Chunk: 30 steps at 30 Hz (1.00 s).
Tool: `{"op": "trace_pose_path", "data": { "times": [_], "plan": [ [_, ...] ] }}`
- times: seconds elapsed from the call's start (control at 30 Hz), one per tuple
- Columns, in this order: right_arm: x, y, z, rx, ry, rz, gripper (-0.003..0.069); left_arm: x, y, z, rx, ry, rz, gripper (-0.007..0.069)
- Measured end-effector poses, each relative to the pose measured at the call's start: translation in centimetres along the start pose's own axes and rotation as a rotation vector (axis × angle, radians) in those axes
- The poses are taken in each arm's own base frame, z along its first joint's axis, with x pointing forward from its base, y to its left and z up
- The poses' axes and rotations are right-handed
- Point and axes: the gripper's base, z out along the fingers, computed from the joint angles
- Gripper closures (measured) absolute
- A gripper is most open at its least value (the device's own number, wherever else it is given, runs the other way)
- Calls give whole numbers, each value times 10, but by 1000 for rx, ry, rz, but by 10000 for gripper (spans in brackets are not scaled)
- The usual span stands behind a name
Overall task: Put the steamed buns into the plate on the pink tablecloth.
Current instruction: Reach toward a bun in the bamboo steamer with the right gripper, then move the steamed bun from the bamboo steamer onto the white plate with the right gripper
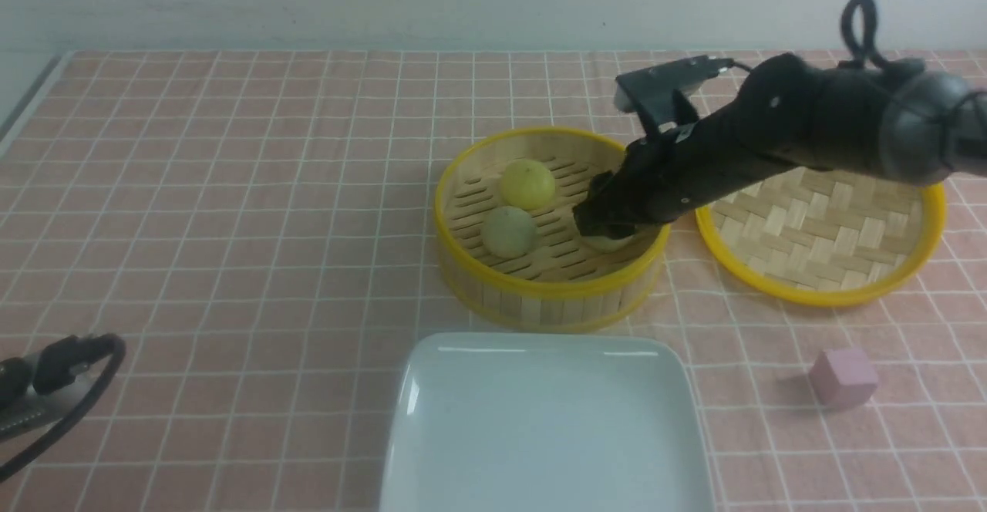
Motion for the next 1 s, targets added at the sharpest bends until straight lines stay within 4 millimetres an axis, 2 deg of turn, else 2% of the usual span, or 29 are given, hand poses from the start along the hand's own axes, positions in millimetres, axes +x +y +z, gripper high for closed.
{"op": "trace_pose_path", "data": {
  "times": [0.07,0.17,0.2,0.27,0.33,0.37,0.43,0.47,0.53,0.57,0.6,0.73,0.83,1.0],
  "plan": [
    [0,3,0,3,1,-24,559,0,1,0,-13,-5,9,588],
    [-7,6,-16,4,-7,-47,641,-1,2,0,-20,-7,14,584],
    [-10,7,-26,6,-10,-56,648,-1,2,0,-20,-7,14,584],
    [-19,14,-57,1,-17,-76,652,-1,2,0,-20,-8,15,584],
    [-26,26,-101,-22,-18,-65,652,-1,2,0,-21,-8,15,584],
    [-25,29,-112,-29,-11,-47,652,-1,2,0,-21,-8,15,582],
    [-13,39,-142,-60,30,3,652,-1,2,0,-21,-8,15,580],
    [4,43,-148,-78,81,44,652,-1,2,0,-21,-8,15,578],
    [32,50,-146,-97,151,72,652,-1,2,0,-21,-8,15,575],
    [35,51,-146,-99,156,75,652,-1,2,0,-21,-10,15,575],
    [65,58,-134,-111,228,88,652,-1,2,0,-19,-15,15,573],
    [102,73,-116,-112,272,72,650,-3,1,0,-14,-37,15,572],
    [116,86,-108,-113,250,41,643,-5,1,0,-11,-49,16,567],
    [116,94,-104,-107,187,18,636,-5,1,0,-10,-53,16,563]
  ]
}}
